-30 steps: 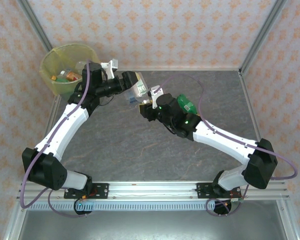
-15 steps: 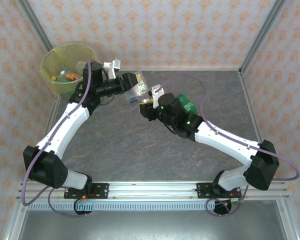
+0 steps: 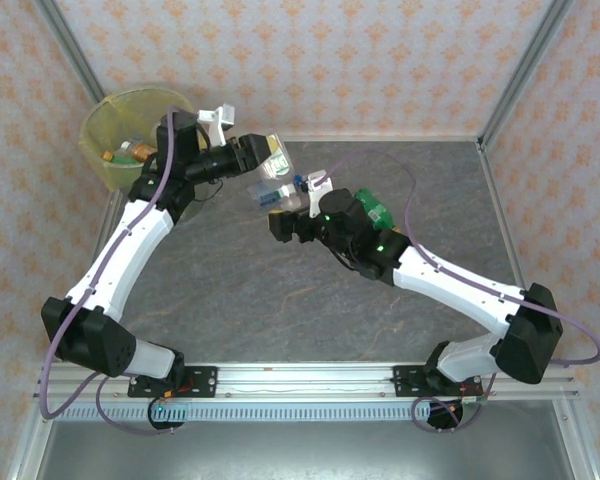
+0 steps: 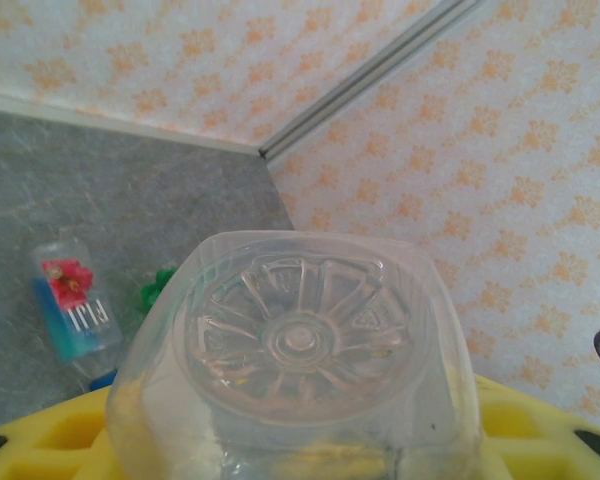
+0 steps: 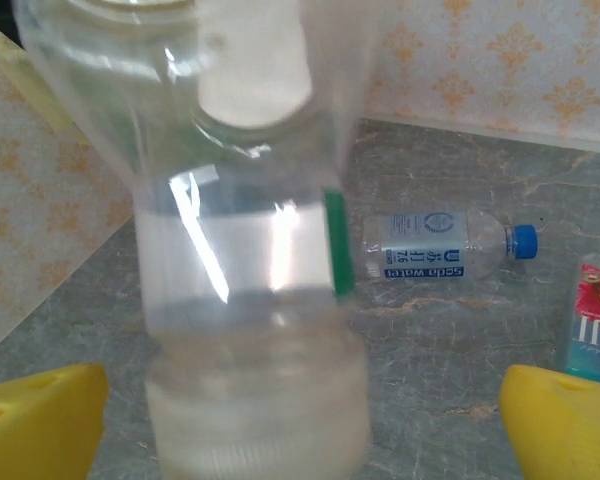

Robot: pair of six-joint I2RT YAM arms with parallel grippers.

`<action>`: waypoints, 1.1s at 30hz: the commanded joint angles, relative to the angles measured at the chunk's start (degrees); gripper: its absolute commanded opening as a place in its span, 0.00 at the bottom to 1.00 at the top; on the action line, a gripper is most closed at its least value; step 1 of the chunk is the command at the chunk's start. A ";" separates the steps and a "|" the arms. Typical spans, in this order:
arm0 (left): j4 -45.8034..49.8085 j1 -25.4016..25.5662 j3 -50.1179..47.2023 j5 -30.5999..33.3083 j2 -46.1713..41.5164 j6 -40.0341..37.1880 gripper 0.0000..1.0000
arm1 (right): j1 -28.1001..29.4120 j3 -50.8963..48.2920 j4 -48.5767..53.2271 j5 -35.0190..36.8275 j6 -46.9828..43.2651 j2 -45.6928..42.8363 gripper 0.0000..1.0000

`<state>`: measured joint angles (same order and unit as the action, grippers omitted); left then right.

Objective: Put the plastic bottles in the bin

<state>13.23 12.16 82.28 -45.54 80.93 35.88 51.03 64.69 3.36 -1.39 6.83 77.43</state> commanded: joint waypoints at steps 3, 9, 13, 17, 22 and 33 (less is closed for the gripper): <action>1.98 -5.96 4.60 5.55 -1.51 -1.16 0.49 | 0.30 -0.64 -1.42 2.39 1.25 -2.81 1.00; -0.95 -13.94 6.51 9.26 -3.04 1.45 0.47 | 0.31 -0.91 -1.42 3.00 1.60 -3.87 1.00; -0.76 -19.61 8.87 12.12 -2.83 1.92 0.47 | 0.30 -0.79 -1.51 3.19 1.61 -4.17 1.00; 0.55 -23.59 10.81 19.38 -2.80 1.43 0.47 | 0.30 -0.74 -1.51 3.37 1.56 -4.19 1.00; 2.21 -24.74 13.16 30.93 -2.47 -1.94 0.47 | 0.30 -0.21 -1.17 3.77 1.28 -3.93 1.00; 3.14 -25.55 17.69 42.13 5.81 -10.76 0.47 | 0.30 2.61 -0.29 5.72 0.07 -1.96 1.00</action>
<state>16.03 -13.13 98.48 -7.99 84.09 28.77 51.03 64.82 3.38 2.28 7.64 74.83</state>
